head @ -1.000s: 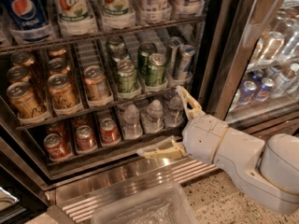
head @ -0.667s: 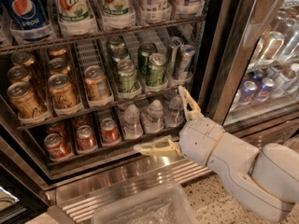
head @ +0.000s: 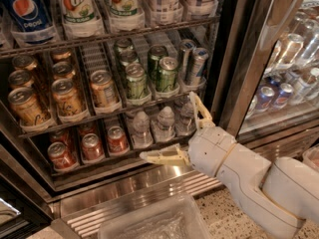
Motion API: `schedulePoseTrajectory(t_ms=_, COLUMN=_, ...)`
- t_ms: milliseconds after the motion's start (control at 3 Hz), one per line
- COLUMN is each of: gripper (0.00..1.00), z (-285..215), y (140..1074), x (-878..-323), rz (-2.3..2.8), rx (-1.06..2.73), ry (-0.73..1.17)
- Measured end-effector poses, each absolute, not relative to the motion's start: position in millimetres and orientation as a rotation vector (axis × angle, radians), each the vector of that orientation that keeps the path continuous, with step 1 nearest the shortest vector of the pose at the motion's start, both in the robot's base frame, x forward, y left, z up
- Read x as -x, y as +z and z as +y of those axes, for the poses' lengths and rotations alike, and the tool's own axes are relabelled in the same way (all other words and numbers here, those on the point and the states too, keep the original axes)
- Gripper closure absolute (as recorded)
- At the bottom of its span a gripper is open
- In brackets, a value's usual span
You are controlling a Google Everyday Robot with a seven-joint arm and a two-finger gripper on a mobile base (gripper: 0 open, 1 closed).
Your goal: Pick green can from middle shelf of fridge
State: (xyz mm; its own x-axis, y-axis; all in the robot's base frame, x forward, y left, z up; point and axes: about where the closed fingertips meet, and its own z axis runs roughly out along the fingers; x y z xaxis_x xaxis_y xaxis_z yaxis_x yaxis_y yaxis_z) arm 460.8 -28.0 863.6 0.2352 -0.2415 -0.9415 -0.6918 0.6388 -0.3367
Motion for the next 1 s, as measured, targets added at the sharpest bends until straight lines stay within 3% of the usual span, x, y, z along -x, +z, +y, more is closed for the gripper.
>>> schedulePoseTrajectory(t_ms=1000, gripper=0.01, z=-28, y=860, x=-492, rz=1.311, rx=0.742, ry=0.323)
